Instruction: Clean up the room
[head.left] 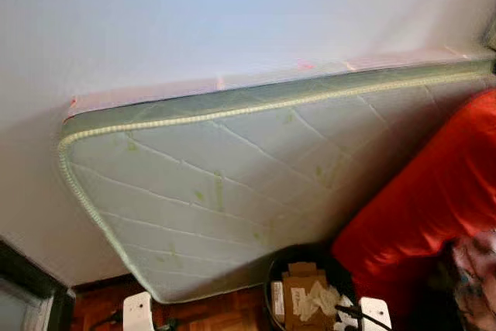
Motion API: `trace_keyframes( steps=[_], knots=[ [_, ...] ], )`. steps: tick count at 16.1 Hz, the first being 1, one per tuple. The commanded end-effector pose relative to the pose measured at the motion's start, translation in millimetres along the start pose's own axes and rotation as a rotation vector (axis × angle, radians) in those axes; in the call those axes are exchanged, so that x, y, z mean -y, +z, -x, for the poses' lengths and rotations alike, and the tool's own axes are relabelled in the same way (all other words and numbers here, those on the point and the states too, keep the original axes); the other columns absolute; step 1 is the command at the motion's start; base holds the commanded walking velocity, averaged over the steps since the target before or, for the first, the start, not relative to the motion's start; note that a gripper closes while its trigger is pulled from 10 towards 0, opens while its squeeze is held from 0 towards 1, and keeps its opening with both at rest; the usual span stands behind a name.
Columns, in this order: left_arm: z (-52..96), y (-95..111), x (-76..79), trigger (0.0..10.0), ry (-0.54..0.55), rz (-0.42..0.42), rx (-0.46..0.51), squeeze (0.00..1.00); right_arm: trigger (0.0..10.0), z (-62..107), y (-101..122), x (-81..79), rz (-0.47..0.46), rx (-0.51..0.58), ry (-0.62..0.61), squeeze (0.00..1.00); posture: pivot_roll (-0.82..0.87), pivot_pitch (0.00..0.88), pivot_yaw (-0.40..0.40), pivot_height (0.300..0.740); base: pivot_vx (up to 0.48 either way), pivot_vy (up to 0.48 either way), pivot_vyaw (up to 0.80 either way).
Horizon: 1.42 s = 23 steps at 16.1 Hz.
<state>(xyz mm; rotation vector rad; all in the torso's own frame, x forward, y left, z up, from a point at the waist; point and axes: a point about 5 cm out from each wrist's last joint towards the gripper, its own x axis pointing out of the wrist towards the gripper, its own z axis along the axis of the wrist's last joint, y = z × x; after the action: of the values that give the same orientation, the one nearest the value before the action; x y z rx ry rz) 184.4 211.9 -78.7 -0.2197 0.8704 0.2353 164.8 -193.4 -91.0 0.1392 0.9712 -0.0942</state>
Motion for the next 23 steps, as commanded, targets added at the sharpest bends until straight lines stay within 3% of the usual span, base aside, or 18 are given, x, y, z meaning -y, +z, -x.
trace_keyframes(
  steps=[1, 5, 11, 19, 23],
  knots=[
    [0.5, -2.1, -0.9, 10.0, 0.001, -0.016, -0.005, 0.00, 10.0, -0.7, 3.4, -1.4, 0.004, 0.009, 0.008, 0.00, 0.04, 0.015, -0.019, 0.726, 0.251, 0.000, 0.58],
    [0.5, -1.8, -1.1, 10.0, 0.001, -0.017, -0.005, 0.00, 10.0, -0.8, 3.6, -1.5, 0.000, 0.012, 0.006, 0.00, 0.04, 0.020, -0.018, 0.726, 0.258, 0.000, 0.46],
    [0.4, -1.0, -1.5, 10.0, -0.001, -0.018, -0.001, 0.00, 10.0, -0.8, 3.9, -1.8, -0.033, 0.023, -0.005, 0.00, 0.04, 0.026, -0.015, 0.726, 0.131, 0.000, 0.00],
    [1.4, 2.3, 2.1, 10.0, -0.056, -0.040, 0.062, 0.00, 10.0, 1.2, 5.3, 2.1, -0.141, 0.100, -0.030, 0.00, 0.04, 0.062, -0.018, 0.726, 0.000, 0.000, 0.00],
    [3.0, 4.2, 3.4, 10.0, -0.089, -0.065, 0.115, 0.00, 10.0, 3.8, 8.5, 5.7, -0.192, 0.189, -0.043, 0.00, 0.04, 0.092, -0.016, 0.726, 0.000, 0.000, 0.00]
  ],
)
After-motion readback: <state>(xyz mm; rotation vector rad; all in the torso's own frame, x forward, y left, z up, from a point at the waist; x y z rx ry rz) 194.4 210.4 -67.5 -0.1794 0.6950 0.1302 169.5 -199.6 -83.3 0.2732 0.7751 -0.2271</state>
